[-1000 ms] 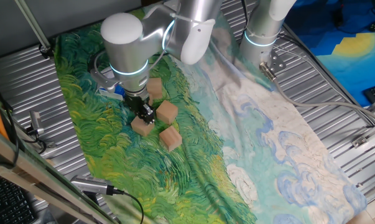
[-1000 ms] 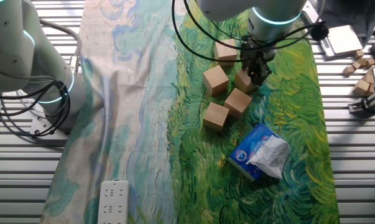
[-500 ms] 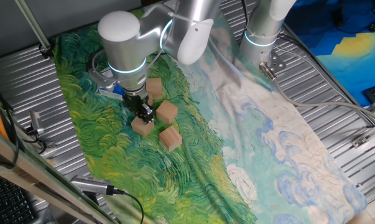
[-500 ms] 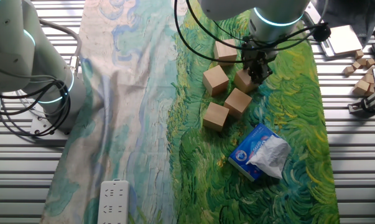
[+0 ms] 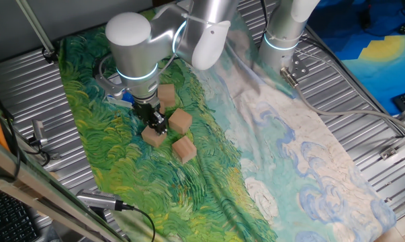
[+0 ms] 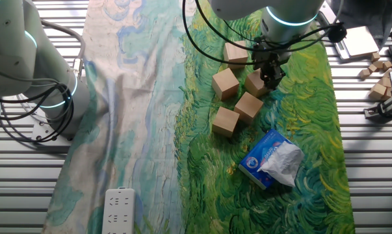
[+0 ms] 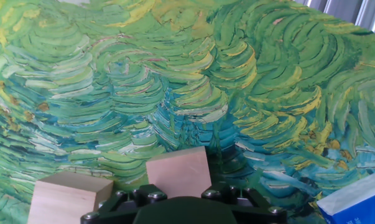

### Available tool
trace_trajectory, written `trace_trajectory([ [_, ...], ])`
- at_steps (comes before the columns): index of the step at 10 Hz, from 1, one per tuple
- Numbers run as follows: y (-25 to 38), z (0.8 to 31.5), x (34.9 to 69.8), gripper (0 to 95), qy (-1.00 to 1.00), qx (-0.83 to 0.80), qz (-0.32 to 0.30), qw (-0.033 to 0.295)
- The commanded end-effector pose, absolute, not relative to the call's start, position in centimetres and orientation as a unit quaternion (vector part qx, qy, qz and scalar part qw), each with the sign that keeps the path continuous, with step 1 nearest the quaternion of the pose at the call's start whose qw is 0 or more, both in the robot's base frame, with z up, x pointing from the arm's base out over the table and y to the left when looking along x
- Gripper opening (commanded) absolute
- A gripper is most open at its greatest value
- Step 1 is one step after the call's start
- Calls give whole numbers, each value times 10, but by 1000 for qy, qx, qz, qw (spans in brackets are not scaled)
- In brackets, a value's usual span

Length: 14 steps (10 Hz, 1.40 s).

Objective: Stack the blocks in a vertical line of five

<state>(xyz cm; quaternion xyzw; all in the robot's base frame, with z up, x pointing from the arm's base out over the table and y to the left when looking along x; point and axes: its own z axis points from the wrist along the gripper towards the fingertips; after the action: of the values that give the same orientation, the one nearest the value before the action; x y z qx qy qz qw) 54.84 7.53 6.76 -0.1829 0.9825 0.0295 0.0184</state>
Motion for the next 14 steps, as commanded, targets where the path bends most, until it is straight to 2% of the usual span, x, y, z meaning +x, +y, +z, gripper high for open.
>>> trace_trajectory([
  [1,75,68,548,570,983,-183,29,19],
  [14,75,68,548,570,983,-181,29,16],
])
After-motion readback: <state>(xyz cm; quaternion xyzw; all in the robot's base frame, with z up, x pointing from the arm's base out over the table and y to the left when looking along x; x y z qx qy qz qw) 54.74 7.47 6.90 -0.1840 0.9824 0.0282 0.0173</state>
